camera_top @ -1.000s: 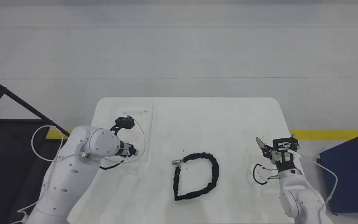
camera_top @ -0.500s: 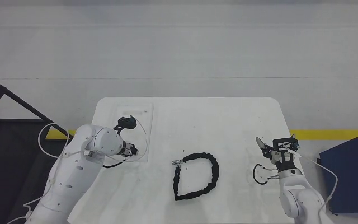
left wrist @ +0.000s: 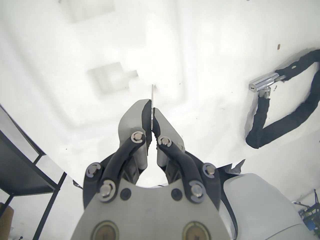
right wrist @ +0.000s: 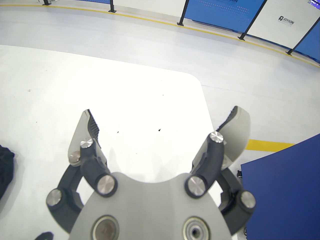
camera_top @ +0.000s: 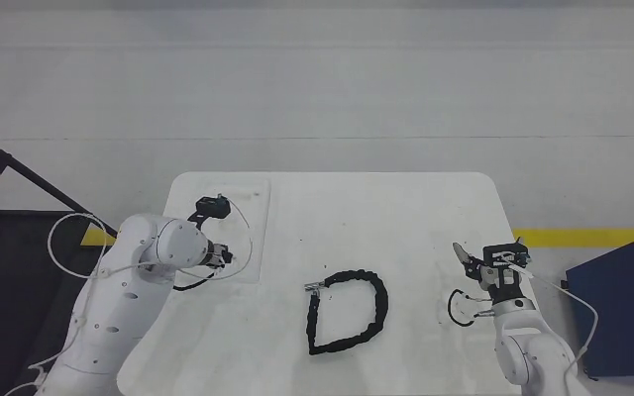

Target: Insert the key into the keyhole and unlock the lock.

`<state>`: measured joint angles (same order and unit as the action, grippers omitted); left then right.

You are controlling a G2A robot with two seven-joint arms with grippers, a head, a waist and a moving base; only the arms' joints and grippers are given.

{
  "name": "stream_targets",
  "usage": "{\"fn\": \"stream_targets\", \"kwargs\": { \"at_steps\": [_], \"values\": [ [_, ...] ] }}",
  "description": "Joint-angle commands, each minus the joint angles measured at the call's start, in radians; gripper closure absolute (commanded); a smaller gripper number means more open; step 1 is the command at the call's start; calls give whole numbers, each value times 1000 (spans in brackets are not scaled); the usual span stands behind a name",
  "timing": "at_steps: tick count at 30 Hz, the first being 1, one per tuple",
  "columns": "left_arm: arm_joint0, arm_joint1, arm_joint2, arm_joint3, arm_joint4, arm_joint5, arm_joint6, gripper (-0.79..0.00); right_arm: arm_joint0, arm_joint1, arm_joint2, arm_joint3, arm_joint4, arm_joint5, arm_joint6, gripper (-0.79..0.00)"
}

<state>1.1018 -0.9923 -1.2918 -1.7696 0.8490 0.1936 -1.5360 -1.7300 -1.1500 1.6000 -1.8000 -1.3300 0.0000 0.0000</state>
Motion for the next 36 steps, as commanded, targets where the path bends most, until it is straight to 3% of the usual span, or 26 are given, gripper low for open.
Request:
{"fn": "stream_targets", "kwargs": {
  "at_steps": [1,4,8,11,15,22,26,29,36],
  "values": [
    [12,10,-40,-43,-20,18,0,0,0,0,0,0,0,0,0,-785],
    [37,25,-105,-112,-77,26,0,0,0,0,0,0,0,0,0,-785],
    [71,43,-209,-164,-304,-47,0,0,0,0,0,0,0,0,0,-785],
    [100,44,-282,-158,-466,-68,19,0,0,0,0,0,0,0,0,-785],
    [163,34,-341,-84,-818,-134,74,0,0,0,0,0,0,0,0,-785],
    [234,17,-325,80,-1284,-209,65,0,0,0,0,0,0,0,0,-785],
    [233,10,-240,194,-1530,-340,0,0,0,0,0,0,0,0,0,-785],
    [207,18,-214,266,-1457,-463,0,0,0,0,0,0,0,0,0,-785],
    [181,37,-146,242,-1185,-580,102,0,0,0,0,0,0,0,0,-785]
  ]
}}
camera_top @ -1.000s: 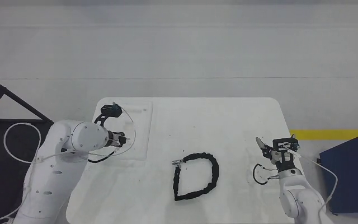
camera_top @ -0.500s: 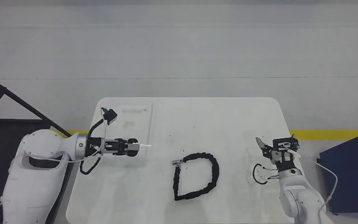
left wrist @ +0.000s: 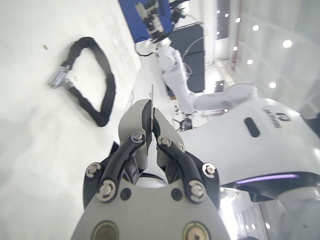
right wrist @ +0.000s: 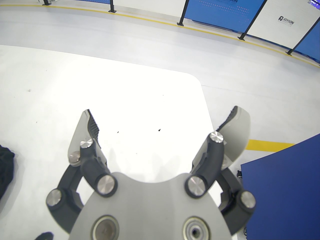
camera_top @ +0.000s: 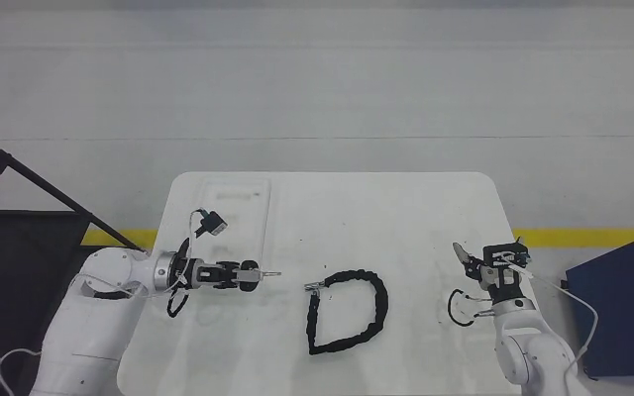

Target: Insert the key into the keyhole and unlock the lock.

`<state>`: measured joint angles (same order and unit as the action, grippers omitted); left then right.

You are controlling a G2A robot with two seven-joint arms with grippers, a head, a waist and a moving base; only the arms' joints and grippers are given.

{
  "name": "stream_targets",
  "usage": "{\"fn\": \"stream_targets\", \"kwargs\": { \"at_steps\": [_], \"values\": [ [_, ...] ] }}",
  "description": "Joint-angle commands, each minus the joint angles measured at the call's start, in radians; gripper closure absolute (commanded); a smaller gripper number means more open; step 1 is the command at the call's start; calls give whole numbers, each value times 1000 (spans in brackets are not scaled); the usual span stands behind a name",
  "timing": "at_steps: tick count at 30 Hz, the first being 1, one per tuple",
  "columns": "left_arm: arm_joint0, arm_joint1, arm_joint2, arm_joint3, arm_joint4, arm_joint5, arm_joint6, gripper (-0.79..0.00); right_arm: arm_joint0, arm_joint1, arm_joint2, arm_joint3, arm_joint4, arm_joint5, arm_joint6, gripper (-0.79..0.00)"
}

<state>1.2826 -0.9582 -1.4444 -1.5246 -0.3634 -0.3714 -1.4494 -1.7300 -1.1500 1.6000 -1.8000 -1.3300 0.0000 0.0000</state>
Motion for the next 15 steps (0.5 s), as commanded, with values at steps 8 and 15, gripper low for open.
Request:
{"fn": "stream_targets", "kwargs": {
  "at_steps": [8,15],
  "values": [
    [33,54,20,-90,105,-125,125,0,0,0,0,0,0,0,0,-785],
    [112,124,-13,-160,-17,-160,160,0,0,0,0,0,0,0,0,-785]
  ]
}}
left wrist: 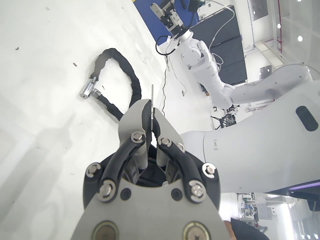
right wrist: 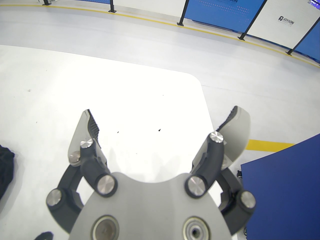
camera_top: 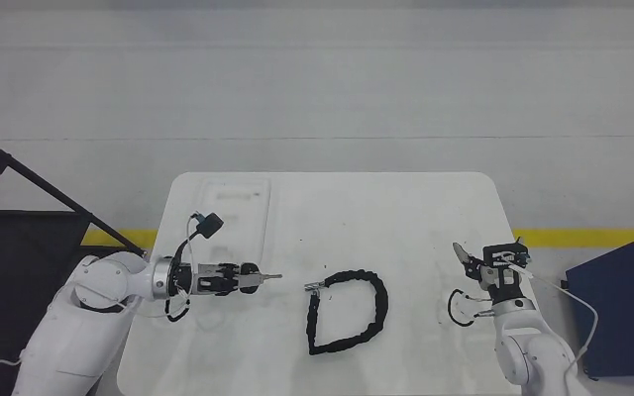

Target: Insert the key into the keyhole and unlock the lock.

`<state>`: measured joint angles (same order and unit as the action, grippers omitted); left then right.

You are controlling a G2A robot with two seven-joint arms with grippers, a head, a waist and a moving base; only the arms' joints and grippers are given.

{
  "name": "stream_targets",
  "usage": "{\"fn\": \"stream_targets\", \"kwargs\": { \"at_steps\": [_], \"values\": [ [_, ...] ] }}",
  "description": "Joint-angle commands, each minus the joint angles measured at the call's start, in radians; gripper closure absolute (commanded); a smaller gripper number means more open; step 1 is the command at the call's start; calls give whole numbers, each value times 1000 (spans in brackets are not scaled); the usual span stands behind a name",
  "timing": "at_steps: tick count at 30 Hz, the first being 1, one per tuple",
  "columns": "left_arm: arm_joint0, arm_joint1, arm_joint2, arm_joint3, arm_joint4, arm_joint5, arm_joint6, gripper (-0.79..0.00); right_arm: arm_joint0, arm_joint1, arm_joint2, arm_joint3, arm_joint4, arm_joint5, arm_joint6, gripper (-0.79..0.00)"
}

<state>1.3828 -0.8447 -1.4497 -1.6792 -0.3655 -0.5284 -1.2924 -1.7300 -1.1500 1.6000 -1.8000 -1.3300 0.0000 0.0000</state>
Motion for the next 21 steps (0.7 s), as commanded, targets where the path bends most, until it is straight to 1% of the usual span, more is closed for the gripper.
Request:
{"fn": "stream_targets", "kwargs": {
  "at_steps": [1,7,8,10,11,12,13,14,15,16,18,21],
  "values": [
    [25,21,-15,-14,-28,-9,10,0,0,0,0,0,0,0,0,-785],
    [97,93,-37,-68,-121,-18,18,0,0,0,0,0,0,0,0,-785],
    [103,101,-38,-74,-131,-20,20,0,0,0,0,0,0,0,0,-785],
    [103,101,-38,-74,-131,-20,20,0,0,0,0,0,0,0,0,-785],
    [103,101,-38,-74,-131,-20,20,-323,0,0,0,0,0,0,0,-785],
    [103,101,-38,-74,-131,-20,20,-406,0,0,0,0,0,0,0,-785],
    [103,101,-38,-74,-131,-20,20,-369,0,0,0,0,0,0,0,-785],
    [103,101,-38,-74,-131,-20,20,-369,0,0,0,0,0,0,0,-785],
    [103,101,-38,-74,-131,-20,20,-83,0,0,0,0,0,0,0,-785],
    [103,101,-38,-74,-131,-20,20,0,0,0,0,0,0,0,0,-785],
    [103,101,-38,-74,-131,-20,20,0,7,-1,6,4,20,7,6,-785],
    [103,101,-38,-74,-131,-20,20,0,47,-1,18,-4,28,-2,27,-785]
  ]
}}
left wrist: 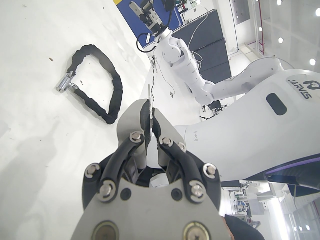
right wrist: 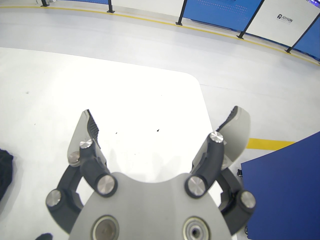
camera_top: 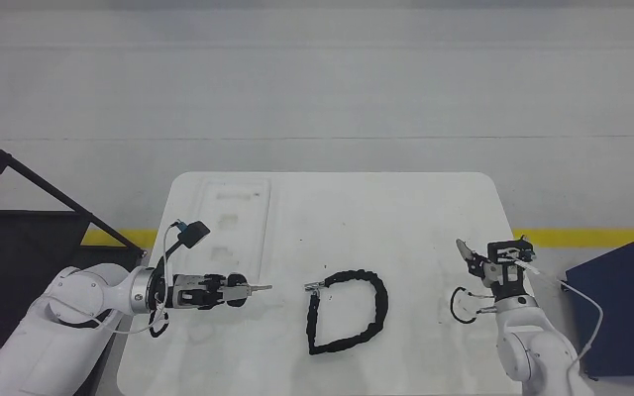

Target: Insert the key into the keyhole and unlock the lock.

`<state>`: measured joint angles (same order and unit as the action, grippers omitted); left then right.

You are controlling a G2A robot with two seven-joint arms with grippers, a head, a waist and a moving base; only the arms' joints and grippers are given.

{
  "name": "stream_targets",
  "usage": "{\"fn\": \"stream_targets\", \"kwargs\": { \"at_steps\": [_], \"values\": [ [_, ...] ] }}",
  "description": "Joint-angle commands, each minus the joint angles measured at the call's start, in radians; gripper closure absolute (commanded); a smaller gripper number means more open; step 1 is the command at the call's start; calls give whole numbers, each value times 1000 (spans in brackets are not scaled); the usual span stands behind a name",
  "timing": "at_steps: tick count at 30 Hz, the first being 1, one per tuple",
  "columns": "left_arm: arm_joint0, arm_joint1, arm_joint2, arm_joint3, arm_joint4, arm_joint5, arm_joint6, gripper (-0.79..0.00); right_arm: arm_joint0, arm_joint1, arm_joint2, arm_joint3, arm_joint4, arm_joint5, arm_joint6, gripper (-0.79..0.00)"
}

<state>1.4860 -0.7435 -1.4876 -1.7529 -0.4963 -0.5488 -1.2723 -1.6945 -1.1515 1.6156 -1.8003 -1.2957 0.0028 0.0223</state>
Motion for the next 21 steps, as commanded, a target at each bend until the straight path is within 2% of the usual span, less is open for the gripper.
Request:
{"fn": "stream_targets", "kwargs": {
  "at_steps": [1,5,10,13,16,17,19,21],
  "values": [
    [0,0,0,0,0,0,0,0,25,1,4,-9,-25,-6,7,-785],
    [0,0,0,0,0,0,0,0,82,4,-11,-47,-108,-32,9,-785],
    [0,0,0,0,0,0,0,0,181,12,-91,-94,-359,-135,-8,-785],
    [0,0,0,0,0,0,0,0,256,15,-170,-93,-503,-224,-17,-785],
    [0,0,0,0,0,0,0,0,334,18,-266,-80,-652,-356,-45,-785],
    [0,0,0,0,0,0,0,0,363,22,-303,-81,-738,-422,-75,-785],
    [0,0,0,0,0,0,0,0,402,28,-364,-56,-864,-492,-154,-785],
    [0,0,0,0,0,0,0,0,437,30,-413,-38,-951,-525,-197,-785]
  ]
}}
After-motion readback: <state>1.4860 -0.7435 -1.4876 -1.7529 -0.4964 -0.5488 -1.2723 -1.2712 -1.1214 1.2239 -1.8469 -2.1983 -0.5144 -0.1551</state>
